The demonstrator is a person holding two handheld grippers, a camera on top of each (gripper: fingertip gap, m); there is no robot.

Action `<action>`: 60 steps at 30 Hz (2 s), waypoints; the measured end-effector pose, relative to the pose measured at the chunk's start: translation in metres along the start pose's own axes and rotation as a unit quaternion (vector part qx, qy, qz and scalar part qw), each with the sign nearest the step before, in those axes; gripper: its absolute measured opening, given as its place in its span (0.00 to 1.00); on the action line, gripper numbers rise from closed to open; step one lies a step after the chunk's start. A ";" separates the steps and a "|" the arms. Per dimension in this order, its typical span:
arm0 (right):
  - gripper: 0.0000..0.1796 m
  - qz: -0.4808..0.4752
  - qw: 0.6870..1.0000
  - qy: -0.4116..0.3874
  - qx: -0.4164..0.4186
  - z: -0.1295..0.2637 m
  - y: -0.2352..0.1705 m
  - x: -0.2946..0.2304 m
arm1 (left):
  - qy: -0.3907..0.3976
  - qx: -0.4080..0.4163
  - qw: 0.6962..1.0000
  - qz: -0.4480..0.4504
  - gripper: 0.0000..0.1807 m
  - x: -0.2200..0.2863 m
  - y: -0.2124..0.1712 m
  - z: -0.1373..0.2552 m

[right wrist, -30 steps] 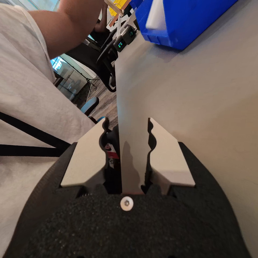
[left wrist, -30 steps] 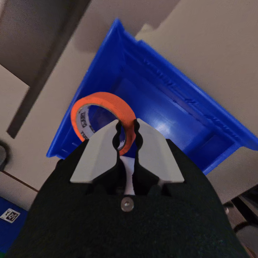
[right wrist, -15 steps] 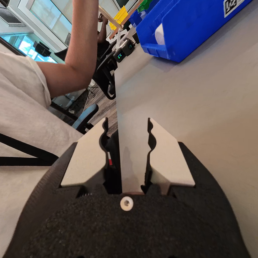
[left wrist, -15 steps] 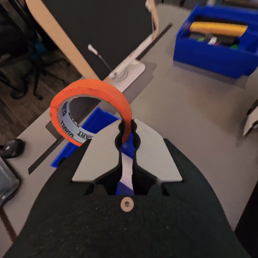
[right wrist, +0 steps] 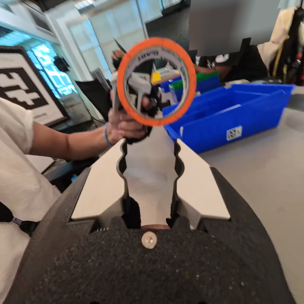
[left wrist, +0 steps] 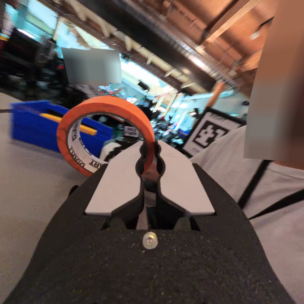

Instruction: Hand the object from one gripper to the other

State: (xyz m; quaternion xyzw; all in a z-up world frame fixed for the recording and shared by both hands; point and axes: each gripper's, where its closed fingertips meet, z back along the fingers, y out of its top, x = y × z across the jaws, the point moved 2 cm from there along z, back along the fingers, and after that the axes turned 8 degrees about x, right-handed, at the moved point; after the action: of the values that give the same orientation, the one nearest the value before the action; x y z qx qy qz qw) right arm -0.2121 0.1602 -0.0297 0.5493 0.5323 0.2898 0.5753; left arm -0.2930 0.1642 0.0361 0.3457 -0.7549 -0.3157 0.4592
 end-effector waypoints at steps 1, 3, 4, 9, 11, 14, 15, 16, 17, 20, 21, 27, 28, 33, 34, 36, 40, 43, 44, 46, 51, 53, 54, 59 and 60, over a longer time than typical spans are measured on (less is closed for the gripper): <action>0.31 -0.006 1.000 0.017 0.021 -0.002 0.003 -0.005 | -0.025 0.008 1.000 0.017 0.05 0.004 -0.005 -0.004; 0.32 -0.044 0.998 0.026 0.047 0.000 0.003 -0.004 | -0.052 -0.010 0.998 0.023 0.05 0.008 -0.019 -0.009; 0.32 -0.075 0.995 0.031 0.056 0.004 0.002 -0.003 | -0.048 -0.030 0.998 0.012 0.05 0.008 -0.027 -0.010; 0.31 -0.146 0.986 0.010 0.076 0.024 -0.007 0.010 | 0.030 -0.149 0.986 -0.068 0.05 -0.006 -0.068 -0.017; 0.30 -0.119 0.991 -0.011 0.056 0.024 -0.014 0.015 | 0.036 -0.186 0.978 -0.085 0.05 -0.006 -0.083 -0.024; 0.29 -0.087 0.996 -0.015 0.033 0.019 -0.020 0.017 | 0.047 -0.204 0.972 -0.107 0.05 -0.006 -0.093 -0.034; 0.27 -0.073 0.997 -0.020 0.029 0.019 -0.022 0.019 | 0.055 -0.213 0.969 -0.114 0.05 -0.008 -0.095 -0.035; 0.25 -0.061 0.997 -0.025 0.028 0.021 -0.022 0.021 | 0.059 -0.218 0.967 -0.118 0.05 -0.008 -0.096 -0.036; 0.23 -0.055 0.998 -0.025 0.034 0.023 -0.020 0.023 | 0.062 -0.217 0.967 -0.120 0.05 -0.008 -0.095 -0.037; 0.22 -0.063 0.996 -0.027 0.052 0.026 -0.017 0.030 | 0.062 -0.216 0.966 -0.130 0.05 -0.004 -0.097 -0.042; 0.22 -0.060 0.997 -0.023 0.050 0.025 -0.018 0.030 | 0.061 -0.223 0.963 -0.139 0.05 -0.002 -0.100 -0.043; 0.06 -0.024 0.998 0.031 0.045 0.010 -0.020 0.013 | 0.050 -0.258 0.947 -0.185 0.05 0.013 -0.114 -0.045; 0.07 -0.012 0.998 0.031 0.046 0.008 -0.019 0.012 | 0.050 -0.261 0.945 -0.191 0.05 0.014 -0.114 -0.044; 0.06 0.002 0.999 0.030 0.044 0.001 -0.016 0.013 | 0.049 -0.257 0.945 -0.196 0.05 0.015 -0.108 -0.037; 0.06 0.005 0.999 0.030 0.041 0.000 -0.016 0.014 | 0.049 -0.256 0.945 -0.197 0.05 0.014 -0.107 -0.036; 0.06 0.015 0.999 0.014 0.029 0.000 -0.016 0.021 | 0.063 -0.253 0.945 -0.198 0.05 0.009 -0.105 -0.034; 0.05 0.080 0.989 -0.115 -0.047 0.014 -0.010 0.069 | 0.176 -0.228 0.936 -0.204 0.18 -0.025 -0.090 -0.022; 0.05 0.154 0.943 -0.273 -0.109 0.034 0.003 0.114 | 0.297 -0.202 0.905 -0.227 0.33 -0.056 -0.073 -0.003; 0.05 0.173 0.925 -0.313 -0.126 0.038 0.004 0.121 | 0.335 -0.199 0.890 -0.238 0.36 -0.065 -0.069 0.003; 0.05 0.205 0.880 -0.398 -0.158 0.046 0.001 0.129 | 0.391 -0.197 0.862 -0.254 0.43 -0.081 -0.067 0.014; 0.05 0.291 0.842 -0.411 -0.195 0.022 -0.024 0.100 | 0.437 -0.196 0.852 -0.212 0.50 -0.105 -0.086 0.017; 0.05 0.306 0.843 -0.400 -0.189 0.014 -0.026 0.089 | 0.431 -0.193 0.862 -0.187 0.44 -0.108 -0.091 0.016; 0.05 0.306 0.845 -0.396 -0.189 0.012 -0.027 0.086 | 0.421 -0.187 0.870 -0.177 0.37 -0.108 -0.092 0.015; 0.06 0.271 0.868 -0.372 -0.186 0.014 -0.038 0.081 | 0.385 -0.198 0.890 -0.143 0.14 -0.102 -0.100 0.014; 0.13 0.240 0.882 -0.364 -0.179 0.017 -0.039 0.077 | 0.384 -0.196 0.893 -0.129 0.14 -0.102 -0.100 0.016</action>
State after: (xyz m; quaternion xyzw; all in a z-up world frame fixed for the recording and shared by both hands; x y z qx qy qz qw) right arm -0.1859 0.2166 -0.0919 0.6148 0.0767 0.2889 0.7299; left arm -0.2497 0.1933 -0.0981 0.4375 -0.3908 -0.3565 0.7272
